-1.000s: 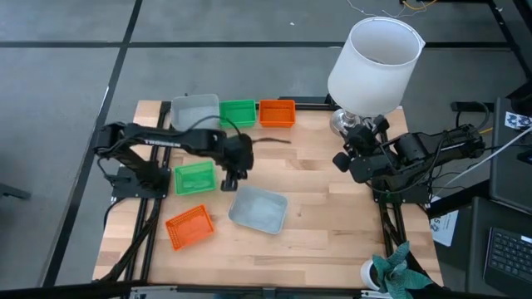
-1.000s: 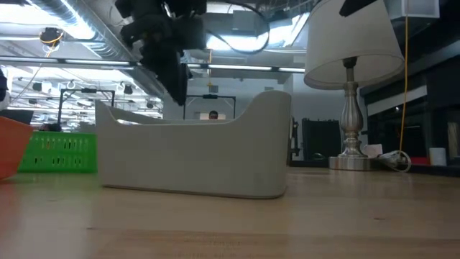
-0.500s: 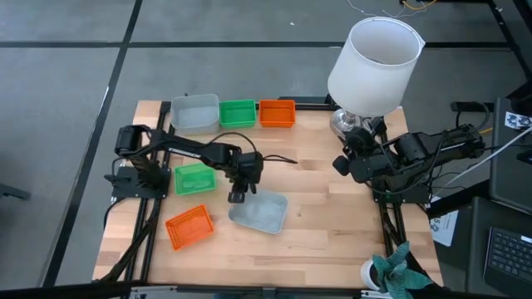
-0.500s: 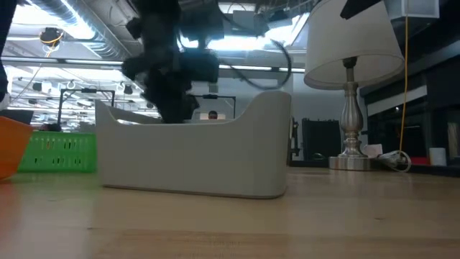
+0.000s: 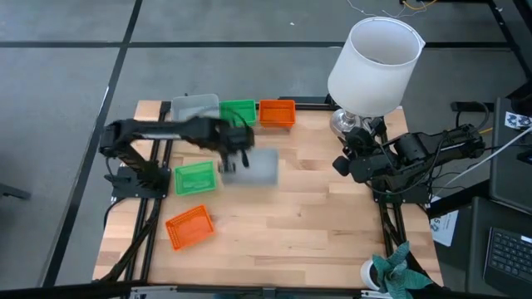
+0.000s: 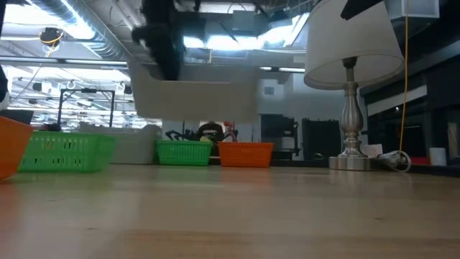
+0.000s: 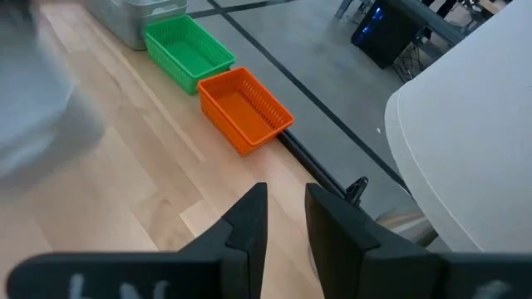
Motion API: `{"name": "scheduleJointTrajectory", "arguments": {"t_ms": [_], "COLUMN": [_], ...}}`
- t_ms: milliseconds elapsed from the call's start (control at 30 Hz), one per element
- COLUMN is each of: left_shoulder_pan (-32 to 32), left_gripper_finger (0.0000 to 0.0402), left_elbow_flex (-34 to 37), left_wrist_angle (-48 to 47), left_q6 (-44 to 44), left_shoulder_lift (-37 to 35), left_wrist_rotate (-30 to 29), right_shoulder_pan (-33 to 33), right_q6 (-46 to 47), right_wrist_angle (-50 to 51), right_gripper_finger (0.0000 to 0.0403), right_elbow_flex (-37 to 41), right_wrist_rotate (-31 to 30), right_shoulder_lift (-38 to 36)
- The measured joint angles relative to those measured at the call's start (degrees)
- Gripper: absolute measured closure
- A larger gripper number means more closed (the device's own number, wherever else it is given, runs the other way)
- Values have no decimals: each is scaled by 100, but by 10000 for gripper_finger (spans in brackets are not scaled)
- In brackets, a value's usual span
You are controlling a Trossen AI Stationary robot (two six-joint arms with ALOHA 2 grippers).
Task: Stack baskets by color
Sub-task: Stack the bottom gray bin into the left gray bin
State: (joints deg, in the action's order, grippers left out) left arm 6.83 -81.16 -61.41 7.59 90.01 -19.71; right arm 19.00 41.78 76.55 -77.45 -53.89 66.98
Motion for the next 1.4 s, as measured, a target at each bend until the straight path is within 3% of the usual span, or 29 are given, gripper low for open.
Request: {"name": "scheduleJointTrajectory", "arguments": {"t_ms": [100,167,333,567,800,867,967,1067,1233,1400], "left_shoulder_pan": [467,954,2532,4330,4748,4826,5016,5207,5510,5591], "left_gripper_finger": [401,401,401,401,401,401,401,401,401,401], "left_elbow_flex": [-825,-1356,-2245,-2300,-2300,-2300,-2300,-2457,-2851,-3169], "left_wrist_angle": [-990,-1584,-2270,-2240,-1210,-1072,-1009,-1054,-1567,-1867], "left_q6": [221,315,548,2054,3410,3834,4298,4320,4303,4039], "left_shoulder_lift": [-327,-460,-500,-230,425,602,905,1228,1679,1690], "left_wrist_rotate": [-1226,-1625,-1134,-187,60,-151,-973,-1356,-977,-916], "right_shoulder_pan": [0,0,0,-1,0,0,0,0,0,-2], "right_q6": [-9,-14,-42,-48,-39,-15,-2,-1,9,-1], "right_wrist_angle": [0,0,2,2,1,2,2,0,-3,-4], "right_gripper_finger": [319,319,319,319,319,319,319,319,319,319], "right_elbow_flex": [0,0,0,0,0,0,0,0,0,0], "right_wrist_rotate": [-1,0,0,0,0,0,2,0,0,-2], "right_shoulder_lift": [0,1,2,2,2,2,2,2,2,2]}}
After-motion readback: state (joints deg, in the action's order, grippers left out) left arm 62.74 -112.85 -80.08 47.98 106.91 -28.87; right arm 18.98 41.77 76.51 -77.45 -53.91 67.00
